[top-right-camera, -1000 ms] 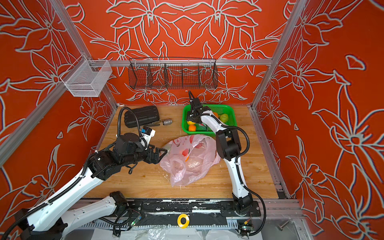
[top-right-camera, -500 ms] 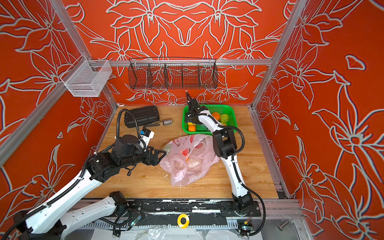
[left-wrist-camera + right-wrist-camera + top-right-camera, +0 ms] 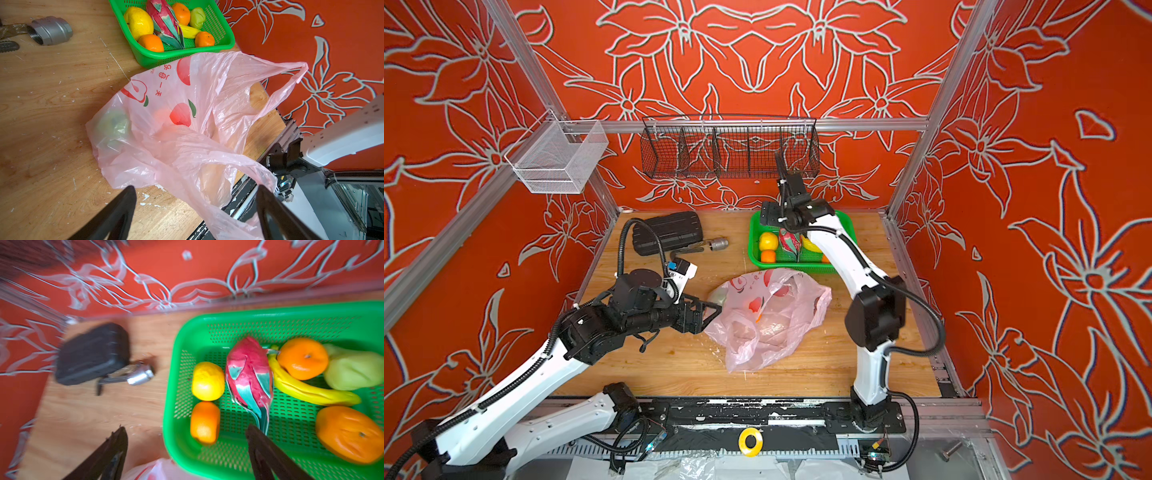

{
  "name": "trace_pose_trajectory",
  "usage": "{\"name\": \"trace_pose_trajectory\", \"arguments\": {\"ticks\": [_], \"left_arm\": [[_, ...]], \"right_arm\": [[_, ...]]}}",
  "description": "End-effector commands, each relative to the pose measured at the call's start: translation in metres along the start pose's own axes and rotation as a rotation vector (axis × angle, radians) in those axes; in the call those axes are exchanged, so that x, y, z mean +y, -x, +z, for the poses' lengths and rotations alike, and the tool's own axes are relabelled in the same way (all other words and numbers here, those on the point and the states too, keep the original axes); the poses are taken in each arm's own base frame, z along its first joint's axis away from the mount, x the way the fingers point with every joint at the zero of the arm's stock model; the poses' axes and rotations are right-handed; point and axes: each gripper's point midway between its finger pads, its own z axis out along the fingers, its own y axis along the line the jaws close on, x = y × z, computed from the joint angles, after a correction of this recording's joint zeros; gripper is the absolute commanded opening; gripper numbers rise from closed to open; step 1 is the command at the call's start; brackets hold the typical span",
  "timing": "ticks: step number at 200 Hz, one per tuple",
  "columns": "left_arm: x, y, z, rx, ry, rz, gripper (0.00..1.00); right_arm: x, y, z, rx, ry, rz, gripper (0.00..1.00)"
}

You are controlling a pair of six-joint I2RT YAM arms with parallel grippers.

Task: Untie the knot of the plastic bag and take out the fruit
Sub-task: Place the fruit in the basket, then pick up the fruit from the plastic bag.

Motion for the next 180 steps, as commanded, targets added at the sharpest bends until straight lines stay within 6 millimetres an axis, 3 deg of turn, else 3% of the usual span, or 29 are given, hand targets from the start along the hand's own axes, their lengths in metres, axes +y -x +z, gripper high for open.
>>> {"name": "trace_pose_trajectory", "arguments": {"ticks": [1, 49, 85, 114, 144, 163, 180], "left_arm": [[-0.014, 0.012, -0.007, -0.02, -0.03, 0.009, 0.89], [-0.04, 0.009, -0.003, 0.039, -0.091, 0.081, 0.88], [-0.048, -0.002, 0.014, 0.135, -0.073, 0.142, 0.88], [-0.05, -0.014, 0.022, 0.198, -0.006, 0.22, 0.88], [-0.067, -0.031, 0.033, 0.259, -0.034, 0.324, 0.91], [-0.076, -0.048, 0.041, 0.319, -0.042, 0.402, 0.93], [-0.07, -0.059, 0.05, 0.361, 0.027, 0.455, 0.93]], "right_arm": [[0.01, -0.006, -0.042, -0.03, 0.078, -0.026, 0.9], [0.015, -0.039, -0.131, -0.059, 0.2, -0.04, 0.86], [0.021, -0.09, -0.176, 0.027, 0.266, -0.063, 0.85], [0.017, -0.137, -0.193, 0.129, 0.275, -0.047, 0.84], [0.013, -0.18, -0.196, 0.247, 0.266, -0.038, 0.84], [0.005, -0.193, -0.195, 0.283, 0.232, -0.027, 0.84], [0.0, -0.196, -0.196, 0.277, 0.217, -0.012, 0.84]]}}
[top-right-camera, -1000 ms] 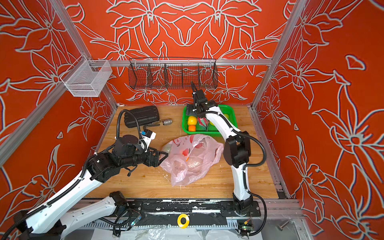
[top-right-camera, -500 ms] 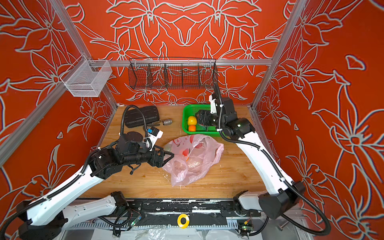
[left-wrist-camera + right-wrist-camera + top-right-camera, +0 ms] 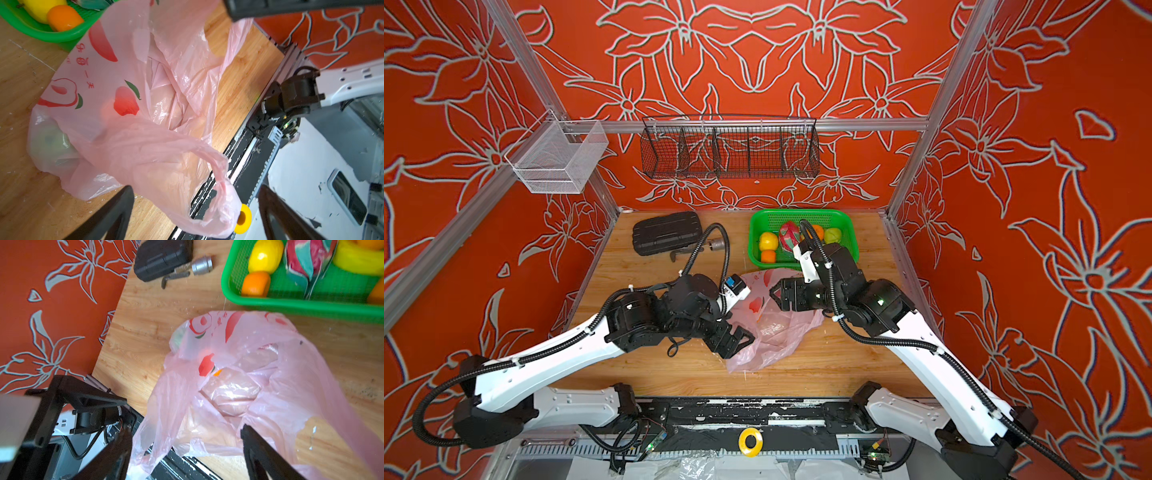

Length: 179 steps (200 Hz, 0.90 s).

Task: Untie the knot of the plastic bag and take out the fruit
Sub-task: Pick up the fruit from the plastic bag.

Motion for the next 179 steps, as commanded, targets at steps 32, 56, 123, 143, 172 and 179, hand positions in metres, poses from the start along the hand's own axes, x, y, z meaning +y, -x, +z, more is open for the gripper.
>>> {"name": "trace_pose_trajectory", "arguments": {"ticks": [32, 56, 123, 143, 172, 179], "left_arm": [[-0.017, -0.031, 0.035, 0.173, -0.011, 0.163, 0.88], [-0.022, -0.027, 0.042, 0.142, -0.036, 0.116, 0.65], [0.026, -0.003, 0.002, -0.081, 0.226, -0.046, 0.09], [0.036, 0.003, -0.016, -0.158, 0.269, -0.113, 0.09], [0.045, 0.005, -0.028, -0.23, 0.279, -0.187, 0.09], [0.046, 0.003, -0.027, -0.23, 0.277, -0.191, 0.1]], "right_arm": [[-0.016, -0.015, -0.001, -0.011, -0.044, 0.071, 0.84], [-0.022, -0.018, 0.0, -0.008, -0.072, 0.074, 0.84], [0.013, -0.021, 0.002, -0.047, 0.151, 0.11, 0.83], [0.023, -0.028, 0.013, -0.071, 0.215, 0.115, 0.82], [0.029, -0.041, 0.032, -0.081, 0.221, 0.083, 0.82], [0.032, -0.044, 0.038, -0.081, 0.223, 0.07, 0.83]]}}
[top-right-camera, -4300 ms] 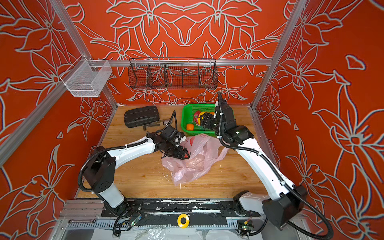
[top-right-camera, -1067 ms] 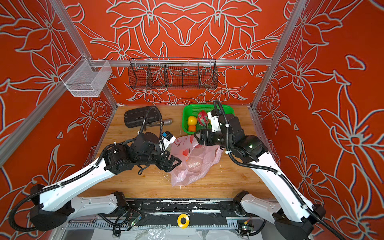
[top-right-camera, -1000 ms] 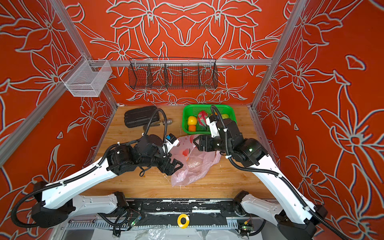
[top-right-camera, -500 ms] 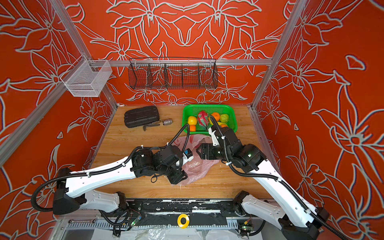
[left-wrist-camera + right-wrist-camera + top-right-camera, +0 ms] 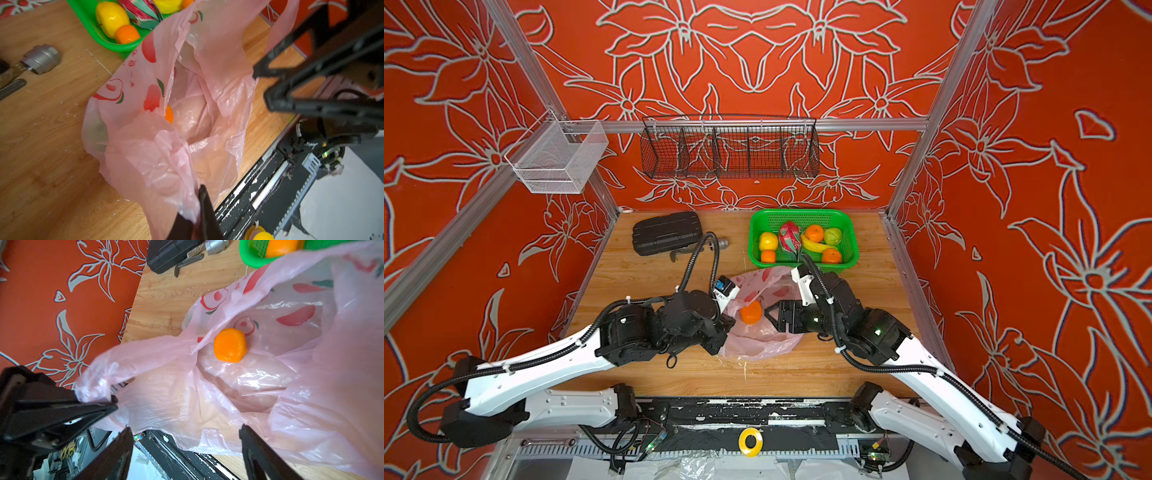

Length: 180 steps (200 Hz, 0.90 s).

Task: Untie the knot of the plastic bag and take out the fruit
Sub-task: Pick up the fruit from the plastic bag.

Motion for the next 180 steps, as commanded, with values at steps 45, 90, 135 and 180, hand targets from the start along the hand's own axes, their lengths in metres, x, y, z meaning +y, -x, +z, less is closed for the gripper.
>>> {"name": "trace_pose_trajectory", "arguments": {"ticks": [45, 90, 135, 180], "left_arm": [[0.022, -0.007, 0.007, -0.017, 0.095, -0.133, 0.11], [0.025, -0.012, 0.007, -0.024, 0.097, -0.162, 0.11], [0.033, -0.027, 0.018, 0.004, 0.129, -0.144, 0.11], [0.034, -0.036, 0.022, -0.009, 0.111, -0.197, 0.1]], "right_arm": [[0.007, -0.004, 0.052, -0.086, -0.006, -0.176, 0.83], [-0.045, -0.046, 0.104, 0.033, -0.153, -0.195, 0.83], [-0.075, -0.084, 0.129, 0.117, -0.206, -0.182, 0.83], [-0.076, -0.051, 0.127, 0.0, -0.299, -0.253, 0.89]]}}
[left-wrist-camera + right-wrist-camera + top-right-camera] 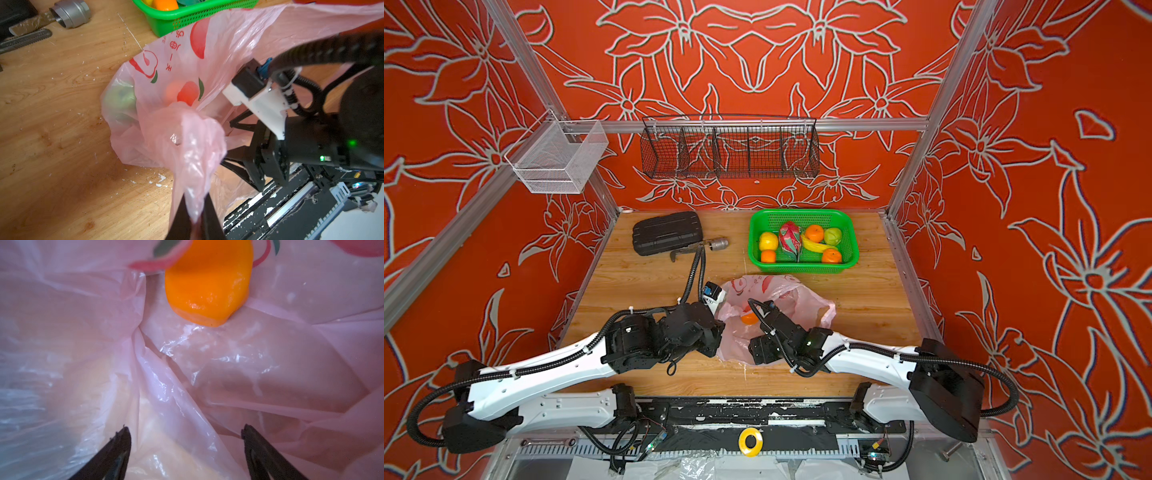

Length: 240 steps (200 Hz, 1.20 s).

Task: Untie the knot of the plastic bag and take out the fruit
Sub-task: Pick up the fruit from the plastic bag.

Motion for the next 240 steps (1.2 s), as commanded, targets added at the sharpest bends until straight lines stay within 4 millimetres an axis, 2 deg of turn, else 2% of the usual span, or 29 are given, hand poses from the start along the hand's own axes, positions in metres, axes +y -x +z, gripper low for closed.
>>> {"name": "trace_pose_trajectory", "arguments": {"ticks": [1, 39, 40, 54, 86, 127, 153, 196, 230, 233, 240], "left_arm": [[0.002, 0.009, -0.007, -0.056, -0.018, -0.067, 0.1], [0.011, 0.014, -0.015, -0.095, 0.012, -0.106, 0.1], [0.012, 0.017, -0.019, -0.108, 0.003, -0.111, 0.1], [0.013, 0.022, -0.027, -0.135, -0.009, -0.12, 0.1], [0.012, 0.023, -0.029, -0.123, -0.003, -0.106, 0.11], [0.012, 0.022, -0.028, -0.117, -0.005, -0.1, 0.11], [0.013, 0.022, -0.029, -0.117, 0.001, -0.091, 0.11], [0.014, 0.02, -0.026, -0.113, 0.008, -0.082, 0.11], [0.011, 0.023, -0.027, -0.11, 0.004, -0.07, 0.11], [0.01, 0.02, -0.019, -0.088, 0.018, -0.06, 0.11], [0.01, 0.02, -0.018, -0.084, 0.021, -0.054, 0.11]], "right_arm": [[0.002, 0.036, -0.006, -0.134, -0.052, -0.022, 0.89], [0.006, 0.064, 0.001, -0.202, -0.112, -0.092, 0.93], [0.007, 0.065, 0.001, -0.204, -0.113, -0.095, 0.93], [0.01, 0.071, 0.008, -0.207, -0.124, -0.12, 0.95], [0.008, 0.086, 0.026, -0.228, -0.2, -0.124, 0.97], [0.003, 0.1, 0.048, -0.279, -0.277, -0.118, 0.97], [0.005, 0.099, 0.066, -0.243, -0.281, -0.128, 0.97], [0.008, 0.088, 0.086, -0.193, -0.252, -0.119, 0.88], [0.007, 0.084, 0.087, -0.181, -0.24, -0.098, 0.65], [0.007, 0.084, 0.087, -0.182, -0.242, -0.097, 0.64], [0.006, 0.083, 0.086, -0.181, -0.242, -0.094, 0.63]]}}
